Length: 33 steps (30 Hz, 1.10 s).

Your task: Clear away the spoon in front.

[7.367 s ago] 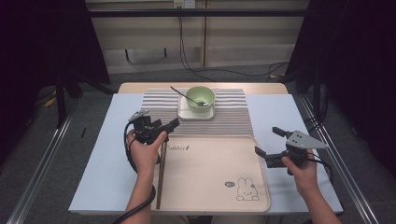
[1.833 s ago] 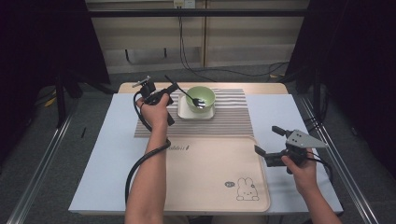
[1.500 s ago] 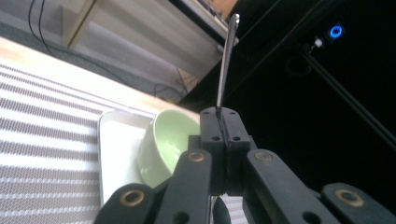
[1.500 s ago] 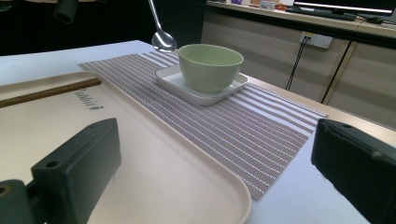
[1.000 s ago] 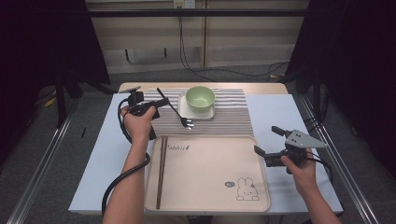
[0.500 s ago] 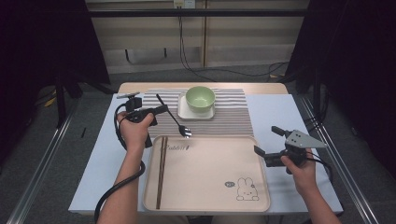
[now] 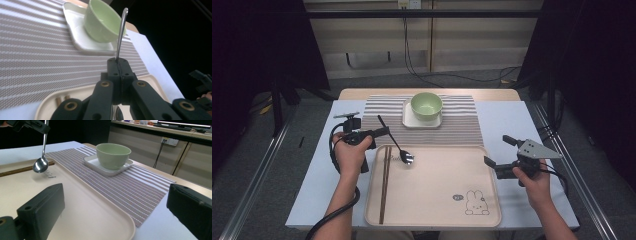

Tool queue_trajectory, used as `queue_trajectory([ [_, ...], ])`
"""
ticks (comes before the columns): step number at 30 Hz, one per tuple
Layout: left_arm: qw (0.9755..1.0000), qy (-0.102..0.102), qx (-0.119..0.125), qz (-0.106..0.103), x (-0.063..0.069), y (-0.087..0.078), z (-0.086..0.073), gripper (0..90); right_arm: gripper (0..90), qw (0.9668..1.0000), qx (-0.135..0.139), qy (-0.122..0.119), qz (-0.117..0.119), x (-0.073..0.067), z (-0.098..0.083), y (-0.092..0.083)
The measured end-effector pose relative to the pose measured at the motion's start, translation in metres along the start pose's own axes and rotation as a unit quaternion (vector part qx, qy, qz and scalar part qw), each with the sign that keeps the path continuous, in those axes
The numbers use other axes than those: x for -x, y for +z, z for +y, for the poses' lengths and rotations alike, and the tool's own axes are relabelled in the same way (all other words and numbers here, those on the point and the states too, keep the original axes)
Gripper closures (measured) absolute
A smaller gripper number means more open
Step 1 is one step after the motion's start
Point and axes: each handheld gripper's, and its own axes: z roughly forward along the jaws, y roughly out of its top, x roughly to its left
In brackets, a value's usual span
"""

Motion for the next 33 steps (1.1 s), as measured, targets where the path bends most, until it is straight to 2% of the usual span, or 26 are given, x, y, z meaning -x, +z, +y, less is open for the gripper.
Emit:
queue_trajectory([
  [7,0.9998,-0.007,-0.016,-0.003,-0.005,-0.005,-0.011,90.0,1.3,1.0,0.002,-0.003,0.0,0.0,0.0,0.0],
  [10,0.9997,-0.006,-0.025,0.005,-0.009,-0.006,-0.015,90.0,1.4,1.0,0.005,-0.003,-0.002,0.0,0.0,0.0],
  [12,0.9994,-0.014,-0.031,0.0,-0.01,-0.005,-0.018,90.0,1.4,1.0,0.005,-0.003,-0.002,0.0,0.0,0.0],
  [16,0.999,-0.016,-0.041,-0.006,-0.013,-0.004,-0.019,90.0,1.3,1.0,0.005,-0.003,-0.002,0.0,0.0,0.0],
  [21,0.9992,-0.019,-0.036,-0.004,-0.015,-0.001,-0.021,90.0,1.3,1.0,0.005,-0.003,-0.003,0.0,0.0,0.0],
  [22,0.9995,-0.013,-0.028,0.007,-0.014,0.003,-0.022,89.8,1.3,1.0,0.004,-0.001,-0.002,0.0,0.0,0.0],
  [26,0.9994,0.003,-0.031,0.016,-0.01,0.01,-0.022,89.0,1.4,1.0,0.007,-0.002,-0.004,0.0,0.001,0.0],
  [29,0.9992,0.008,-0.038,0.014,-0.007,0.014,-0.022,88.5,1.4,1.0,0.007,-0.003,-0.002,0.0,0.0,0.0],
  [30,0.9987,0.012,-0.049,0.008,-0.005,0.017,-0.024,88.4,1.4,1.0,0.006,-0.001,-0.003,0.0,0.0,0.0],
  [33,0.998,0.012,-0.062,0.002,-0.005,0.019,-0.026,87.9,1.4,1.0,0.004,0.0,-0.002,0.0,0.0,0.0],
])
